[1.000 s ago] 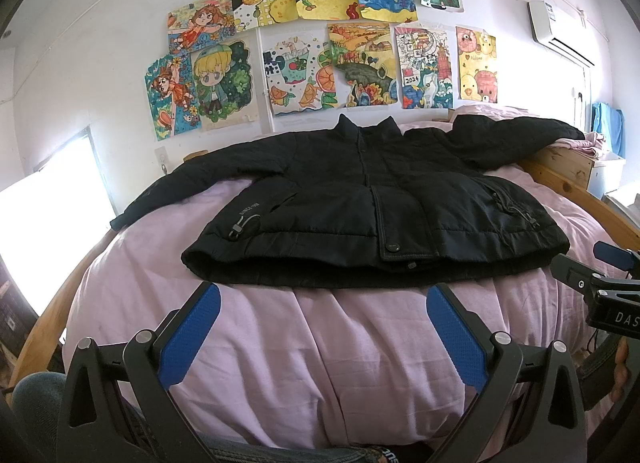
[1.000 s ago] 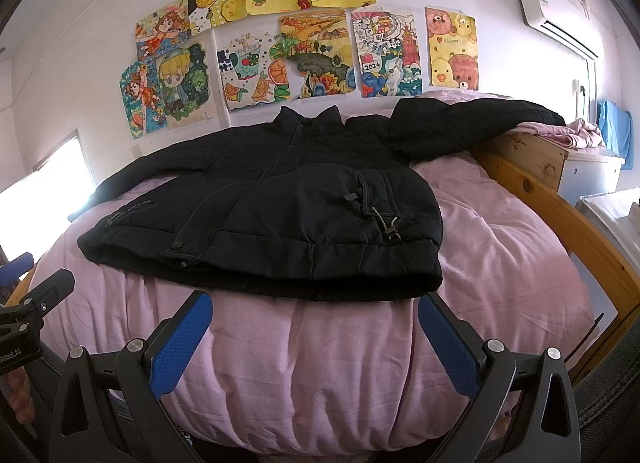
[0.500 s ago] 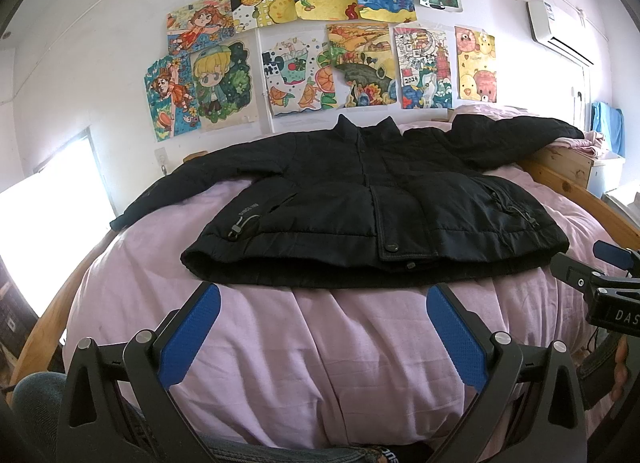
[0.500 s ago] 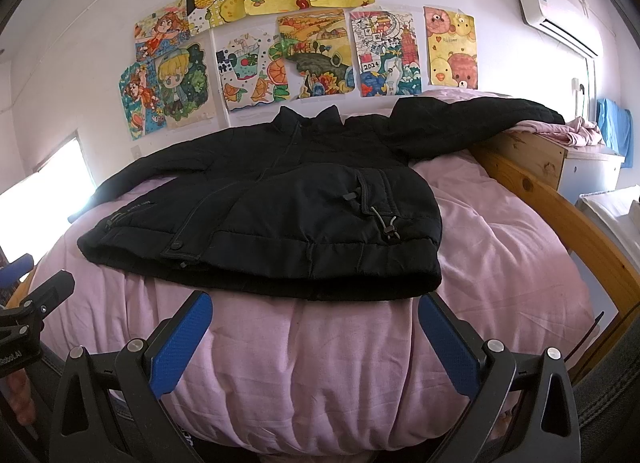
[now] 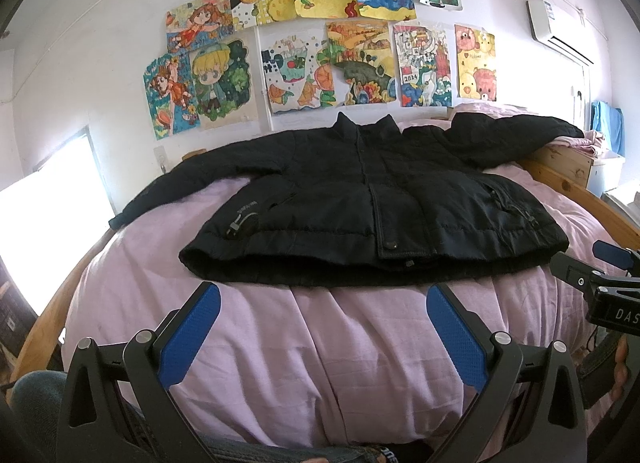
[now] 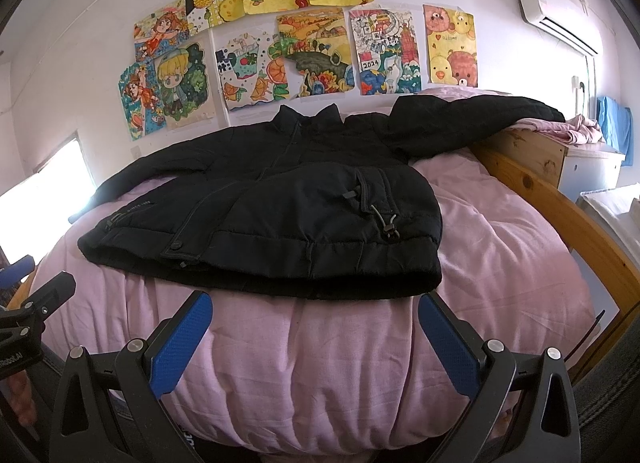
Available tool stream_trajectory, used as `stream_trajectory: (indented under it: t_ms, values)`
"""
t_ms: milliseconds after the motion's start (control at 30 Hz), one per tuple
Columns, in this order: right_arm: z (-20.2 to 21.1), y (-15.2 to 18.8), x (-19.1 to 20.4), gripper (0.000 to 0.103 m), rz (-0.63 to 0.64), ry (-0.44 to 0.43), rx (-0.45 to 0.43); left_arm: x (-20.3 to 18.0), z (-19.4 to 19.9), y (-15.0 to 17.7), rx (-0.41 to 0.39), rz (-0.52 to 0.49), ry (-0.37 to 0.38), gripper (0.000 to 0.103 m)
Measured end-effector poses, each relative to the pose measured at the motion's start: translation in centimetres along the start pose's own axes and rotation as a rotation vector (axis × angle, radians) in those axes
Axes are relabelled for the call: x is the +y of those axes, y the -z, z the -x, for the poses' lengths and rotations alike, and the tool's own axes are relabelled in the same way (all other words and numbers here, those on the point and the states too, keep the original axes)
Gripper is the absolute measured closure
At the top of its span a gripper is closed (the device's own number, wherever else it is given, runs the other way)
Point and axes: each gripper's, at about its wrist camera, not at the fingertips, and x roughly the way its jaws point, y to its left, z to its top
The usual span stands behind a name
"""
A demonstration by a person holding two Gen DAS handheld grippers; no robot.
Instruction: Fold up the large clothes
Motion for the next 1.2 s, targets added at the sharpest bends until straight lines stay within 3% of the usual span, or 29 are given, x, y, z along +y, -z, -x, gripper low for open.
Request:
stream_trajectory:
  t_ms: [133,300,500,633,733,833,967,1067,1200]
  values:
    - [-0.1,-0.1,-0.2,0.0,-0.005,0.009,0.008,0.2,-0.2,-0.5,0.052,0.023,0.031,0.002]
    - [0.0,-1.1,0.1,0.0,-0.012,0.051,0.016,-0.1,-1.8,-1.2,0.184,0.019,0.13,0.002]
    - [1.3,-3.3,-1.1,0.0,-0.007,0.053,0.002,0.0,-2.3,-3.8,0.257,-0.043,0.111,0.002]
    - [1.9,-6.6,-1.1,0.0,0.048,0.0,0.028,0.3,-1.6,-7.1,0.202,-0.096,0.047,0.002]
    - [2.1,-9.7,-2.1,0.0,0.06,-0.016,0.035,0.3,-0.5,-10.5,0.102,-0.148,-0.017,0.002]
    - [2.1,-13.8,-3.5,0.0,0.034,-0.07,0.065,0.3,0.1,-13.1,0.031,-0.191,-0.074,0.002]
    - [1.2,-19.0,-5.2,0.0,-0.03,-0.116,0.104,0.7,-0.8,-16.2,-0.004,-0.197,-0.118,0.002]
    - [-0.7,-22.9,-6.4,0.0,-0.047,-0.119,0.118,0.7,-2.1,-18.5,-0.021,-0.193,-0.126,0.002]
    - [-5.0,-27.2,-9.4,0.0,-0.059,-0.046,0.122,0.1,-5.7,-22.8,-0.01,-0.162,-0.059,0.002]
